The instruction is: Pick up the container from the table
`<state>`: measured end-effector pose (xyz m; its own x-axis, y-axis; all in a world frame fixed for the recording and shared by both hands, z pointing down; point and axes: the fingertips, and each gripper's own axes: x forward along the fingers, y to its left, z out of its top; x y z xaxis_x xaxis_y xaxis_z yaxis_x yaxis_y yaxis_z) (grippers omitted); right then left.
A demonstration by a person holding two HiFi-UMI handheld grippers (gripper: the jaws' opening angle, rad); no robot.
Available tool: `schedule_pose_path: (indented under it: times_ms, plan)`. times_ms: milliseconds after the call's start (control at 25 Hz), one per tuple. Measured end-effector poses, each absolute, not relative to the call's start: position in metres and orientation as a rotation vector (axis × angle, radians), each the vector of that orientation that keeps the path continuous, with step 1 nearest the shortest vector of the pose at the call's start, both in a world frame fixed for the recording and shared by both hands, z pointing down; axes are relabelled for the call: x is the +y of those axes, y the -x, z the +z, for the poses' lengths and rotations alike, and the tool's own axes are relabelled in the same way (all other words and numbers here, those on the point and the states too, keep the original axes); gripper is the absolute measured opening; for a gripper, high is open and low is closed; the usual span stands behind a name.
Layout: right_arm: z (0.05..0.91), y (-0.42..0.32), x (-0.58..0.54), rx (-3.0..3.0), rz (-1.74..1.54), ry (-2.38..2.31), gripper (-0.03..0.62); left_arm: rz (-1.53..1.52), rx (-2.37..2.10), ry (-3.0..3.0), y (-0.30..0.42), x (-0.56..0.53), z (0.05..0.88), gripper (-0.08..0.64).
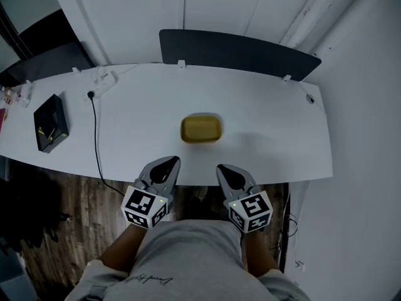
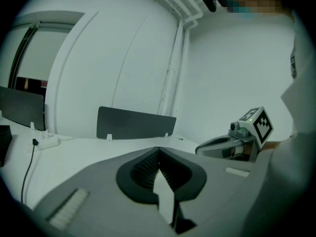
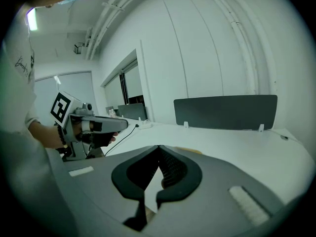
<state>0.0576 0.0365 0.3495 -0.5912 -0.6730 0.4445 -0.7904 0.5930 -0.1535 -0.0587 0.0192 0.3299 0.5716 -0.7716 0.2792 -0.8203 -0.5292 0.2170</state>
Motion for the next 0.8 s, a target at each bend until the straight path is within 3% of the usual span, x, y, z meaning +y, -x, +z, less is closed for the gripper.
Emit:
schedule_pose_path:
  times_ms: [800]
  plan:
    - [0.344, -0.091, -0.068, -2.539, 0.485, -1.088, 0.015, 0.209, -1.413, -2.386, 0.033, -0.071, 0.324, 0.000]
